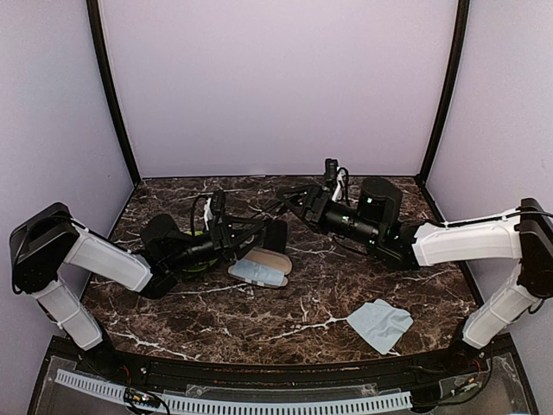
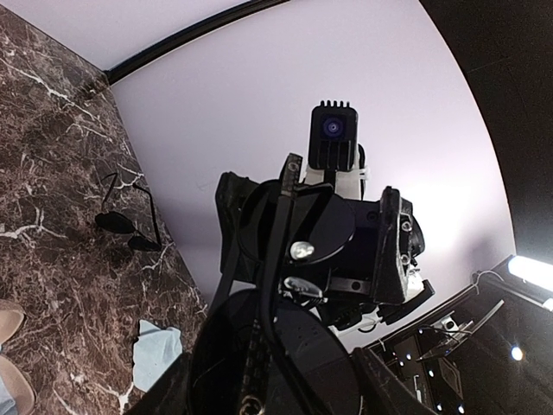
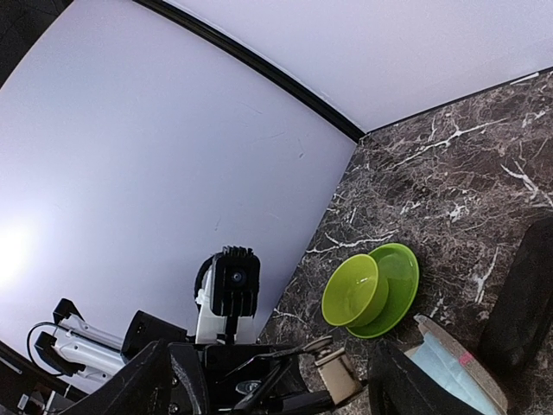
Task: Organize the sunglasses
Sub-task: Pass from the left arm to the right
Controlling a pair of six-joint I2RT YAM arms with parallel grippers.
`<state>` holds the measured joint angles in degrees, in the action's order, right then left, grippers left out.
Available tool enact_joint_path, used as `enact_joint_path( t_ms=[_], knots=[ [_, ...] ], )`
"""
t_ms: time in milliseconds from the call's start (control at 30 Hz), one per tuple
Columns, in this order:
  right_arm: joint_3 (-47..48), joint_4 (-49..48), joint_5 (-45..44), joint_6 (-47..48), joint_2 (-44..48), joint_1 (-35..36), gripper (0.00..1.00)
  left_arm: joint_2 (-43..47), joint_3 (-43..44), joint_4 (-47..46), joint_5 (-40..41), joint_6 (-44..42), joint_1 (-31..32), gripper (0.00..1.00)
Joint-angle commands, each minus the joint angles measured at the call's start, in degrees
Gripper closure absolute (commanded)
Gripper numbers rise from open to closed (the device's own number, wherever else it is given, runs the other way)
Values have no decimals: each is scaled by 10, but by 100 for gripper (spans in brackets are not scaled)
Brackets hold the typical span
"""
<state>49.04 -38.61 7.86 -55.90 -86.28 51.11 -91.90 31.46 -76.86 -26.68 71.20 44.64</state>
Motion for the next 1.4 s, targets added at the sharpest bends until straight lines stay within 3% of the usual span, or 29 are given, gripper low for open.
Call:
enact_joint_path(
  t_ms=[0,900,1067,1367],
  knots=[
    [20,-9,2,9,-14,-2,23,-4,-1,-41,-3,6,4,64],
    [26,5,-5,21,-14,-3,42,-14,0,-46,5,6,9,60],
    [30,20,-11,28,-10,-6,46,-14,-2,-43,7,5,10,52],
    [31,35,-13,37,1,-15,51,-12,-3,-28,9,0,11,29]
  ],
)
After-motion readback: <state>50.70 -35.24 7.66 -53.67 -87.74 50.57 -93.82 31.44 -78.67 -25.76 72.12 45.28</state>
